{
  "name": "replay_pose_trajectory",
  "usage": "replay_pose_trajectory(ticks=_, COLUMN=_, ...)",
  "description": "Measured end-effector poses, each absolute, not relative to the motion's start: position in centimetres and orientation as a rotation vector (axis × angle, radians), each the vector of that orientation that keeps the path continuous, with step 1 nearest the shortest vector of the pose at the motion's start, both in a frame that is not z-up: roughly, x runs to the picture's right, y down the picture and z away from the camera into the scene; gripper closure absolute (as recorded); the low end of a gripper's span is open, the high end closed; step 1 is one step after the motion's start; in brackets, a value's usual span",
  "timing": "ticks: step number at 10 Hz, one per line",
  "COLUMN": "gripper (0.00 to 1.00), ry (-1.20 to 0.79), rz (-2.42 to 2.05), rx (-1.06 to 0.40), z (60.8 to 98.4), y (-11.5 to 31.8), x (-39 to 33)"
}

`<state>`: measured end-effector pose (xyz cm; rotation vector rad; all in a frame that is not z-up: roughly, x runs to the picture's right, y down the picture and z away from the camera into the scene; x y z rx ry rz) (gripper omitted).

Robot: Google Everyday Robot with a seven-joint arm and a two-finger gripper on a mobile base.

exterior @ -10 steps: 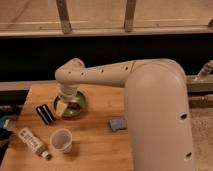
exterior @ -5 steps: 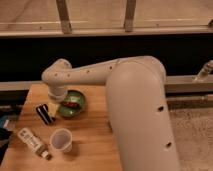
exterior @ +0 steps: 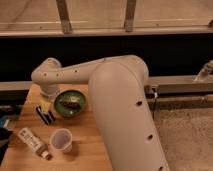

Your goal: Knock the eraser over

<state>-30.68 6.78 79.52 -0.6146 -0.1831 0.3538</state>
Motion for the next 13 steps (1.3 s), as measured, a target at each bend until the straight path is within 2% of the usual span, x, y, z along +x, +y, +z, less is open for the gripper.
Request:
replay_pose_trajectory(ticks=3, gripper=0.20, ry=-0.218, rz=0.456, rx=-0.563, z=80.7, y=4.7, x=-31.3)
replay_pose_trajectory(ticks=7, gripper=0.20, ry=-0.186, rz=0.612, rx=-0.326, z=82.5, y=1.2, x=-31.5)
replay_pose_trajectory(ticks=10, gripper=0.20, ry=-0.102, rz=0.728, rx=-0.263, z=84.7, y=-2.4, x=-27.0)
replay_pose_trajectory(ticks=13, gripper=0.20, ry=-0.080, rz=0.792, rx=-0.282, z=84.3, y=-2.5, x=-20.2)
